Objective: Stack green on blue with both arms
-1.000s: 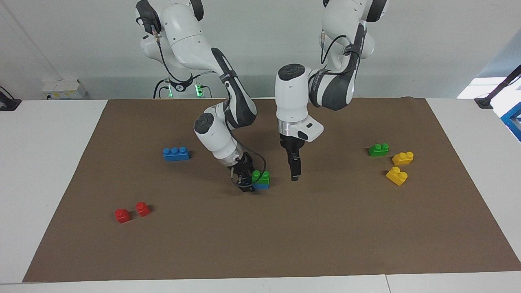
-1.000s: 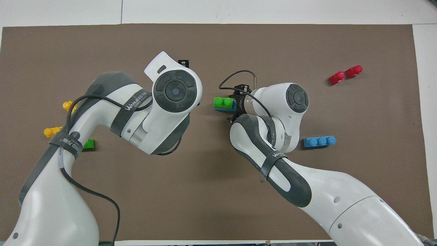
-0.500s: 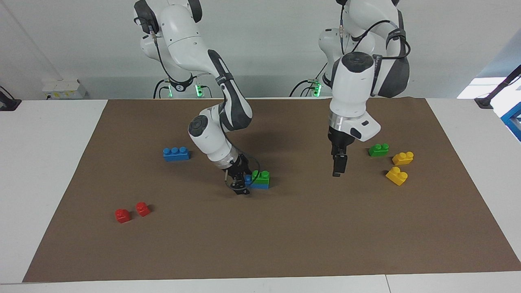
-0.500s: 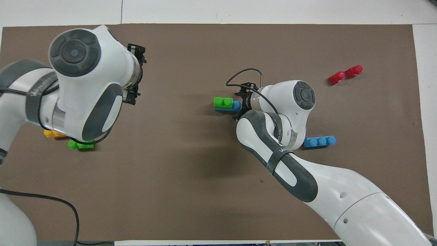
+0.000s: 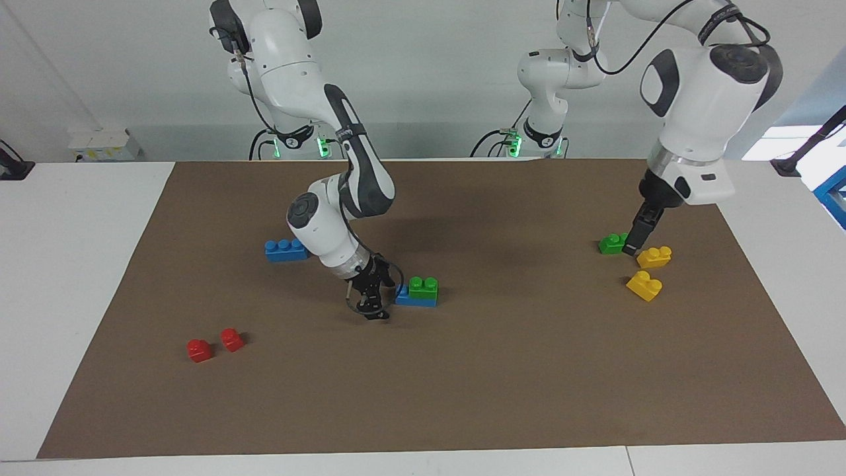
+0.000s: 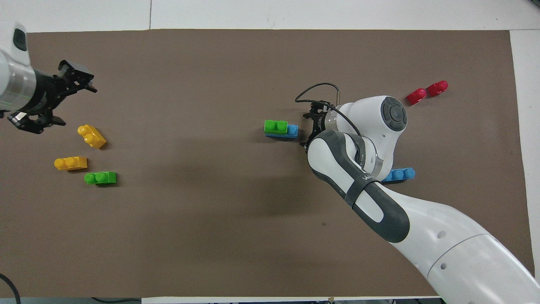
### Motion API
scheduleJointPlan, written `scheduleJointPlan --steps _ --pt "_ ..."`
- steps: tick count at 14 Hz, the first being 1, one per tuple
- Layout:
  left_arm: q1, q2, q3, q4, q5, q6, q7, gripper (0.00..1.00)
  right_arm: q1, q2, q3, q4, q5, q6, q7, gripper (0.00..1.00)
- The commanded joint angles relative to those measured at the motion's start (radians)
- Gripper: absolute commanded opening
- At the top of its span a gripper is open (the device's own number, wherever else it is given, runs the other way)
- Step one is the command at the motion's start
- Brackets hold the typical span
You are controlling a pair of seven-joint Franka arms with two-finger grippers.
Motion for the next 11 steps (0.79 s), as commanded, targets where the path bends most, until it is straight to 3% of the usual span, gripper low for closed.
scheduleJointPlan --steps 1,4,7,11 --pt "0.044 -0.056 -0.004 -0.020 -0.020 -0.072 0.276 1.00 -0.071 -0.016 0.000 -0.057 0.017 -0.030 -0.134 0.94" --pt "0.059 -0.061 0.002 0.019 -0.020 -0.162 0.528 1.00 -0.114 -0.061 -0.005 -0.043 0.002 -0.103 -0.194 0.95" --pt "0.058 -0.097 -0.004 0.017 -0.020 -0.214 0.556 1.00 -0.153 -0.121 -0.011 -0.032 -0.020 -0.177 -0.284 0.95" --pt "0.050 -0.169 -0.004 -0.006 -0.020 -0.277 0.668 1.00 -0.189 -0.222 -0.011 -0.002 -0.245 -0.284 -0.436 0.95"
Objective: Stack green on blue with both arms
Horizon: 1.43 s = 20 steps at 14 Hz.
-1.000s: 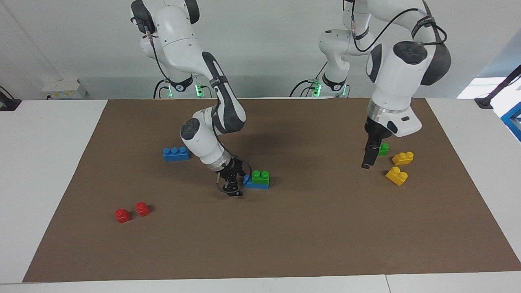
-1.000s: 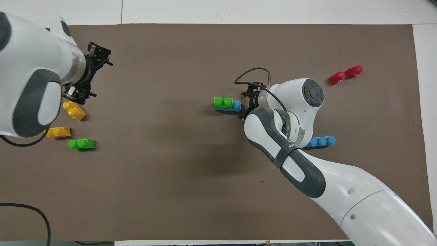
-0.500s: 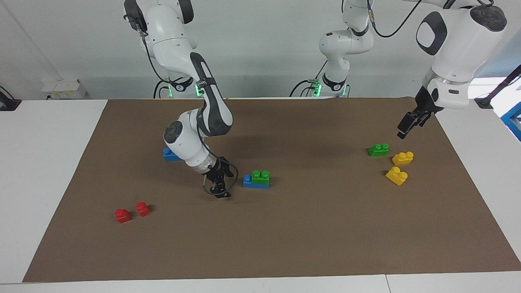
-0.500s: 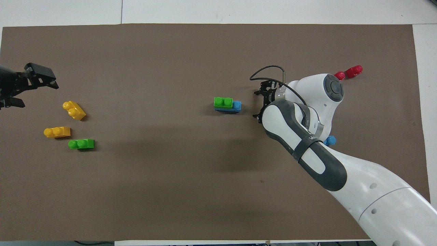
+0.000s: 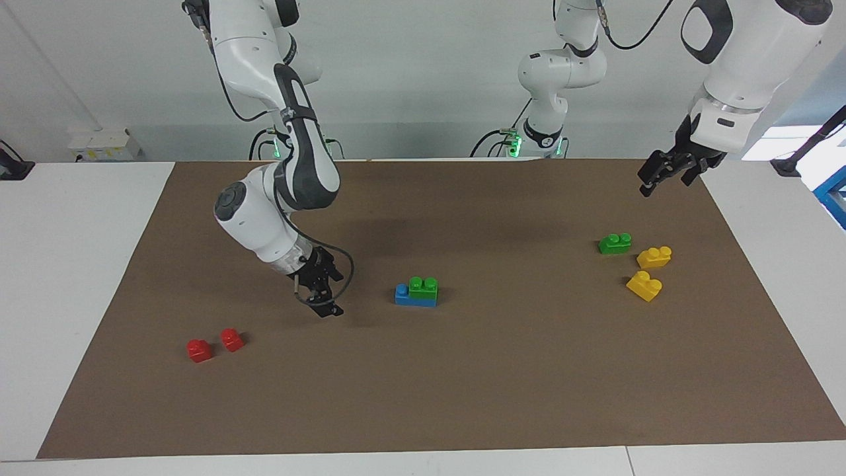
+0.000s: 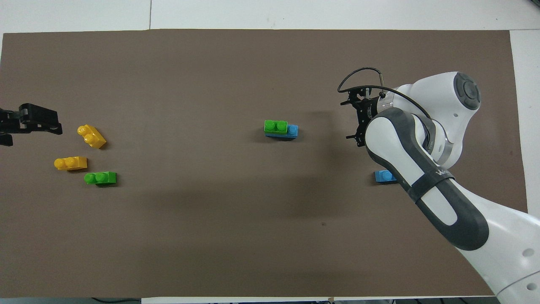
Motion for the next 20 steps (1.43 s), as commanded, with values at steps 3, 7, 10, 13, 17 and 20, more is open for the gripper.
scheduleJointPlan --steps 3,7,10,13,17,20 --pt "-0.002 -0.076 -0.005 -0.051 -0.014 -0.028 0.069 1.00 -0.060 -0.156 0.007 0.067 -0.193 -0.245 -0.284 0.95" --pt "-0.011 -0.064 -0.005 -0.021 -0.013 -0.014 0.056 1.00 -0.089 -0.309 0.005 0.110 -0.304 -0.443 -0.553 0.97" --pt "-0.013 -0.064 -0.010 -0.011 -0.014 -0.032 0.052 1.00 -0.098 -0.386 0.005 0.119 -0.366 -0.539 -0.799 0.98" --pt "-0.015 -0.064 -0.010 -0.001 -0.027 -0.094 0.052 1.00 -0.103 -0.449 0.004 0.120 -0.427 -0.608 -1.003 0.99" --pt "-0.013 -0.065 -0.013 -0.001 -0.027 -0.095 0.052 1.00 -0.146 -0.481 -0.004 0.108 -0.417 -0.706 -1.166 1.00" --pt "-0.004 -0.067 -0.022 -0.003 -0.028 -0.088 0.055 1.00 -0.161 -0.452 -0.002 0.154 -0.429 -0.688 -1.169 1.00"
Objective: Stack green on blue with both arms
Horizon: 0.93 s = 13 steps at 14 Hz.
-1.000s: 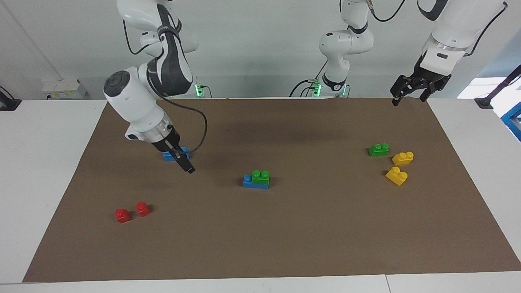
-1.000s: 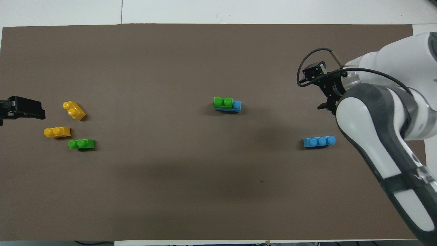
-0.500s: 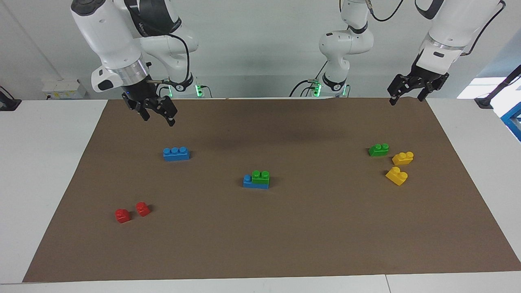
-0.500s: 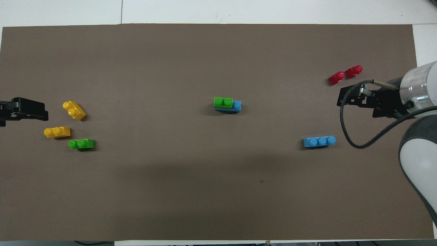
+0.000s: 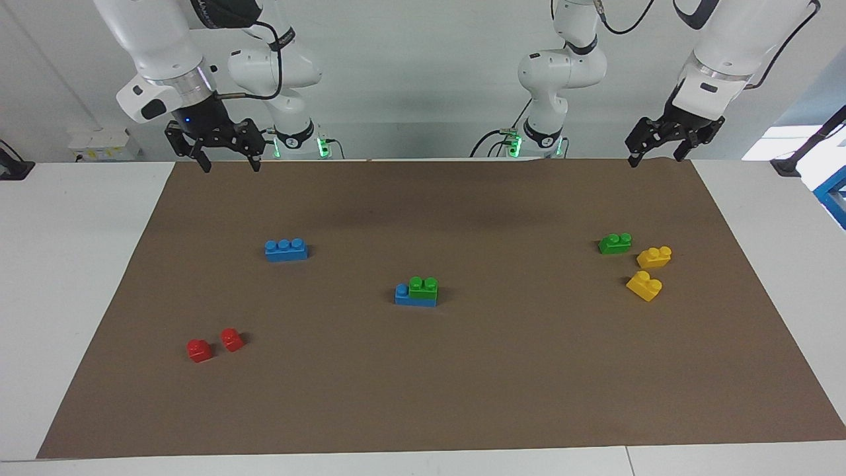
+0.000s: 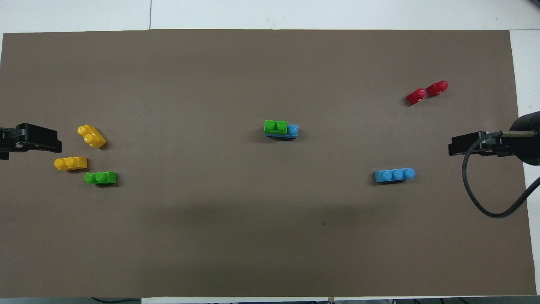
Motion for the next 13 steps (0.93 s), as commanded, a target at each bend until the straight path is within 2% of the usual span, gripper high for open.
scheduleJointPlan --steps 1,6,13 --pt "0.009 -0.013 -0.009 0.006 -0.015 -0.015 0.004 1.00 -0.023 0.039 0.005 0.057 -0.017 -0.018 -0.027 1.00" --pt "0.009 -0.017 -0.007 0.003 -0.016 -0.011 0.007 1.00 -0.039 0.153 0.001 0.200 -0.021 -0.085 -0.024 1.00" --pt "0.008 -0.019 -0.007 0.000 -0.016 -0.011 0.009 1.00 -0.037 0.153 0.001 0.197 -0.078 -0.082 -0.014 1.00"
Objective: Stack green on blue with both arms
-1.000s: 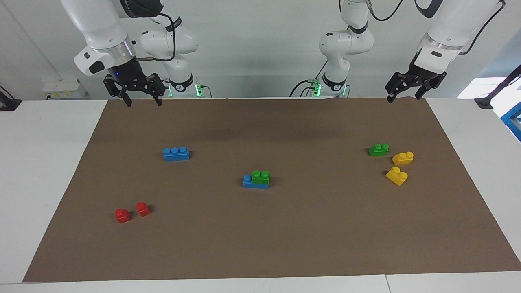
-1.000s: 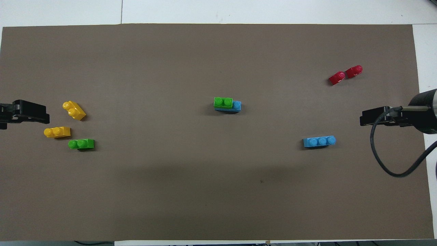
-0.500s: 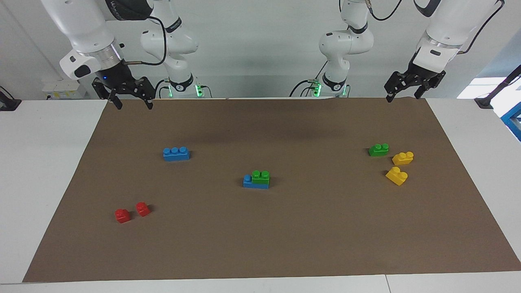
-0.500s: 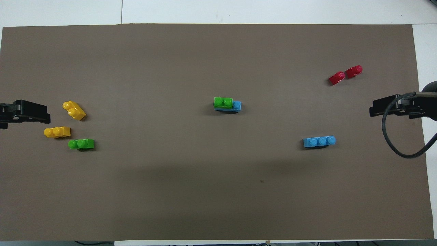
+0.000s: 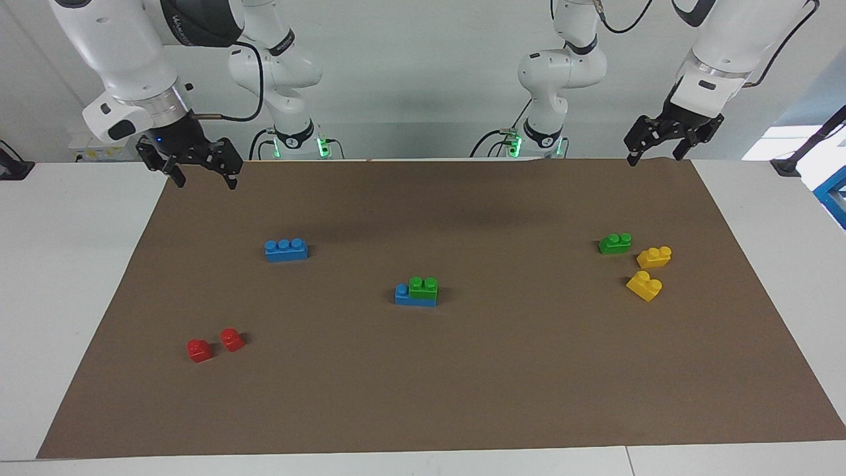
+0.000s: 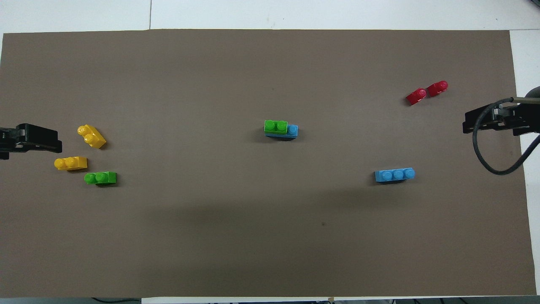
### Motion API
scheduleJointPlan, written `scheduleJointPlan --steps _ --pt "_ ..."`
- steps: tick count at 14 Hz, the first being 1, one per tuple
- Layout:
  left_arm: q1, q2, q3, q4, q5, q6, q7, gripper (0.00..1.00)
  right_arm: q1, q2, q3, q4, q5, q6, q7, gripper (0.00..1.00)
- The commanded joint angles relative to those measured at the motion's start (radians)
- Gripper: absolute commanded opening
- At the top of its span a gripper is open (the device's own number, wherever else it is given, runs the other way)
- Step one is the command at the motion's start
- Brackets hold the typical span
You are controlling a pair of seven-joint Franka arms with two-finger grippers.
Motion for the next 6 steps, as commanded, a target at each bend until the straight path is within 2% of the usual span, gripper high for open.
scheduleJointPlan --steps 1,6 --pt "0.006 -0.016 -0.003 0.000 -0.016 -0.011 0.009 1.00 -0.011 0.008 0.005 0.021 -0.024 -0.024 -0.014 1.00" --pt "0.000 -0.016 -0.003 0.000 -0.016 -0.011 0.009 1.00 -0.006 0.008 0.007 0.018 -0.058 -0.016 -0.014 1.00"
